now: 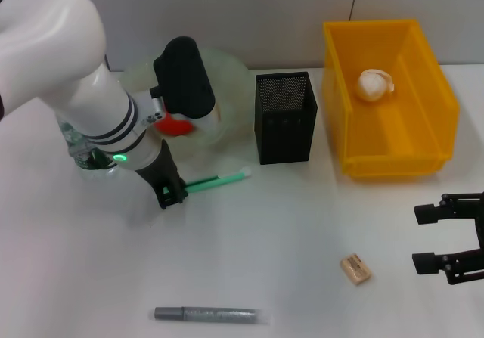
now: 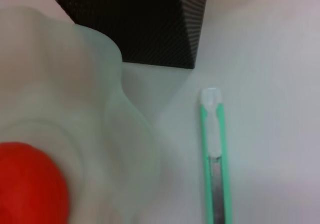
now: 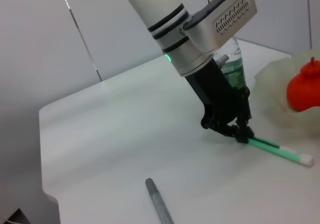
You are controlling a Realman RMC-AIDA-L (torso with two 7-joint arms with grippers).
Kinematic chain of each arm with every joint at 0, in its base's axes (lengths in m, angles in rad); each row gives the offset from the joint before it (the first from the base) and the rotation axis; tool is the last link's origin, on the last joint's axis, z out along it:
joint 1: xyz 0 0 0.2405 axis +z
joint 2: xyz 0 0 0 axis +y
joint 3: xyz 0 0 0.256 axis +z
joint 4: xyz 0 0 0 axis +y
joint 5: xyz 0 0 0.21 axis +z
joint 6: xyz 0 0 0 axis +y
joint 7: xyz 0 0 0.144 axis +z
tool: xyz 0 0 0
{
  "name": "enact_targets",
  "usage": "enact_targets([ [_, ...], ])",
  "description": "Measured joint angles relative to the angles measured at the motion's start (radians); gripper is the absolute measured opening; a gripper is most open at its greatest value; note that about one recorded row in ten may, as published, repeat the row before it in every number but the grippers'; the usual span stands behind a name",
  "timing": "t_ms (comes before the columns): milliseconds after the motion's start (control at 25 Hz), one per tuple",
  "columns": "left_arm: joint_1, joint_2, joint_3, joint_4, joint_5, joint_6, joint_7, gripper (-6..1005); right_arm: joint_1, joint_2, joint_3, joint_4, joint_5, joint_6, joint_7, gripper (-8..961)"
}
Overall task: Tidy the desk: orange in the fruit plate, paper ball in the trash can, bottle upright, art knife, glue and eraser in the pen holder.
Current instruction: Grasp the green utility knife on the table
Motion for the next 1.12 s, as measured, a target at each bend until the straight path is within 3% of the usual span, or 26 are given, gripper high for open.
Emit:
enact_targets([
  [200, 0.014, 0.003, -0.004, 0.019, -0.003, 0.026, 0.0, 145, 0.0, 0.0, 0.0, 0.0, 0.0, 0.0, 0.0, 763],
  [240, 0.065, 0.005, -0.006, 0.113, -0.007, 0.059, -0.005, 96, 0.0, -0.001, 0.0, 0.0, 0.0, 0.0, 0.0, 763],
  [320, 0.104, 0.006, -0.006, 0.19, -0.008, 0.081, -0.013, -2, 0.0, 0.0, 0.0, 0.0, 0.002, 0.0, 0.0, 762],
  [520, 0.144, 0.007, -0.007, 0.251, -0.009, 0.106, -0.027, 37, -0.002, 0.0, 0.0, 0.0, 0.005, -0.004, 0.0, 761],
  [1120, 0.11, 0.001, 0.015, 0.196, -0.005, 0.051, -0.05, 154, -0.004, 0.0, 0.0, 0.0, 0.006, -0.008, 0.0, 758],
])
